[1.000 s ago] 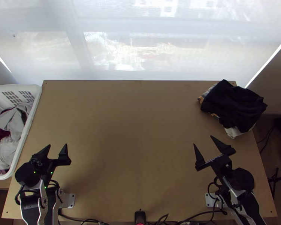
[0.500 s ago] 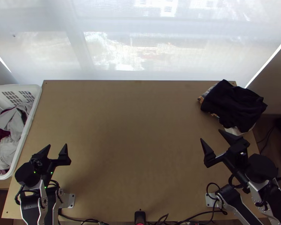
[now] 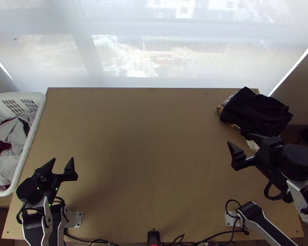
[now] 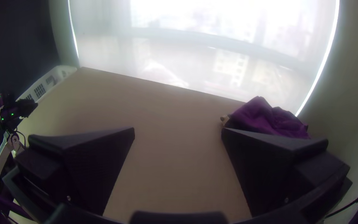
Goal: Fold the t-shirt
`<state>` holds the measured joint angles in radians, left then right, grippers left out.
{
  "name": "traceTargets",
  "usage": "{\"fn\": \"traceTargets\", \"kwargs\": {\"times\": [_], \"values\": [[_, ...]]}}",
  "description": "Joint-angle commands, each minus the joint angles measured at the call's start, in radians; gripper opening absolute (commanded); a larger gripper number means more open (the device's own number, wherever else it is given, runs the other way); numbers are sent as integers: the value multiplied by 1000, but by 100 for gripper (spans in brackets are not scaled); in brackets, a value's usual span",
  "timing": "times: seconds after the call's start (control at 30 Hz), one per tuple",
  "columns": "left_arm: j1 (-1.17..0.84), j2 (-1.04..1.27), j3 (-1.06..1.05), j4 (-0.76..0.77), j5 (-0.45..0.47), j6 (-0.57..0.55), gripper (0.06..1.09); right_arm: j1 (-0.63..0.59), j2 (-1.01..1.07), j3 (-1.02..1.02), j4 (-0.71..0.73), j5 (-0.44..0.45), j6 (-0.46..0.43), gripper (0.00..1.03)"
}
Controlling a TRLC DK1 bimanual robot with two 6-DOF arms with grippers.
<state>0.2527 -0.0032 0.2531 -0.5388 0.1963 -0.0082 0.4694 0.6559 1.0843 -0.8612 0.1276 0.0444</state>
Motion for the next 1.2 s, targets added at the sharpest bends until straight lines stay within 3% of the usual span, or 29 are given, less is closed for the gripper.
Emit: {"fn": "traceTargets", "kwargs": {"times": [0.0, 0.47, 0.6, 0.77, 0.9, 1.17], "values": [[-13, 0, 0, -1, 0, 2, 104, -66, 37, 69, -79, 24, 8, 98], [-35, 0, 2, -3, 0, 2, 104, -127, 42, 68, -81, 23, 51, 98], [-41, 5, -8, 36, -150, 16, 104, -127, 45, 62, -79, 23, 52, 98], [0, 29, 23, 5, -170, 57, 104, -129, 45, 35, -78, 23, 52, 98], [60, 163, 112, 62, -169, 50, 104, -127, 45, 2, -59, 23, 52, 98], [160, 675, 538, 51, -169, -79, 104, -127, 68, -17, -48, 23, 51, 98]]}}
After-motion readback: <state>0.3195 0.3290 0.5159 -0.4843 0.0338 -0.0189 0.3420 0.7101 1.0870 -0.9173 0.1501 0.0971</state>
